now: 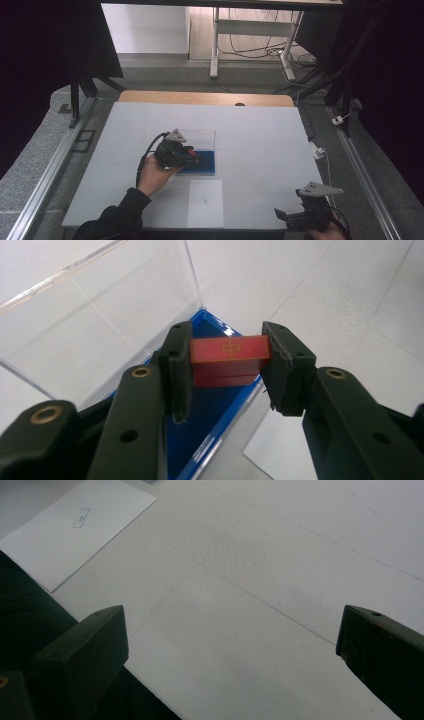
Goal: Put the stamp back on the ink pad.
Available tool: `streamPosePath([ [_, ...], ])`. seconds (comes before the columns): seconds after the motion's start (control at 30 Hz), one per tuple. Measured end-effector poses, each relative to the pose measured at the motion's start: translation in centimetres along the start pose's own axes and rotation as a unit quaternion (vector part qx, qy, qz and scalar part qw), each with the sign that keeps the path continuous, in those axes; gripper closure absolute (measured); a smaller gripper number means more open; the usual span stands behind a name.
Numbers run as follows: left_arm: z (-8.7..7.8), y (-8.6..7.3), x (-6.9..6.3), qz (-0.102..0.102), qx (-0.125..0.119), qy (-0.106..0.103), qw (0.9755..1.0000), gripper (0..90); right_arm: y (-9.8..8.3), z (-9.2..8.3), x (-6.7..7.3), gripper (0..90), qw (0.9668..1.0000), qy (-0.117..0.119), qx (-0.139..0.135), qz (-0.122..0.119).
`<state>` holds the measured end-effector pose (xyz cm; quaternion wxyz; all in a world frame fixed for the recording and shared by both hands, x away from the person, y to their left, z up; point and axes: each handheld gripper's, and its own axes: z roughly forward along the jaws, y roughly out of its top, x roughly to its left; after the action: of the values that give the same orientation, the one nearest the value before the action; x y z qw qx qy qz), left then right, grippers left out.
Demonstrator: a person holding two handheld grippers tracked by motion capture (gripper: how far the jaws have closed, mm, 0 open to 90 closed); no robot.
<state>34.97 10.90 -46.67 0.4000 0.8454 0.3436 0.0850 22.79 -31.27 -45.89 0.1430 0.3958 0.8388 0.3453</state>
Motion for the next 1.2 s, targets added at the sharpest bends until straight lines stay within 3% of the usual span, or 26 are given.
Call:
streamPosePath([
  [0.57,2.4,-0.3,1.1,0.005,0.024,0.021,0.9995,58.1,0.0,0.0,0.0,0.8,1.0000,0.000,0.000,0.000],
  [0.93,4.0,-0.9,0.8,0.026,0.049,0.042,0.9976,58.2,0.0,0.0,0.0,0.8,1.0000,0.001,0.000,-0.002],
  [1.2,4.1,-1.0,0.7,0.030,0.049,0.046,0.9973,58.3,0.0,0.0,0.0,0.8,1.0000,0.002,-0.001,-0.002],
])
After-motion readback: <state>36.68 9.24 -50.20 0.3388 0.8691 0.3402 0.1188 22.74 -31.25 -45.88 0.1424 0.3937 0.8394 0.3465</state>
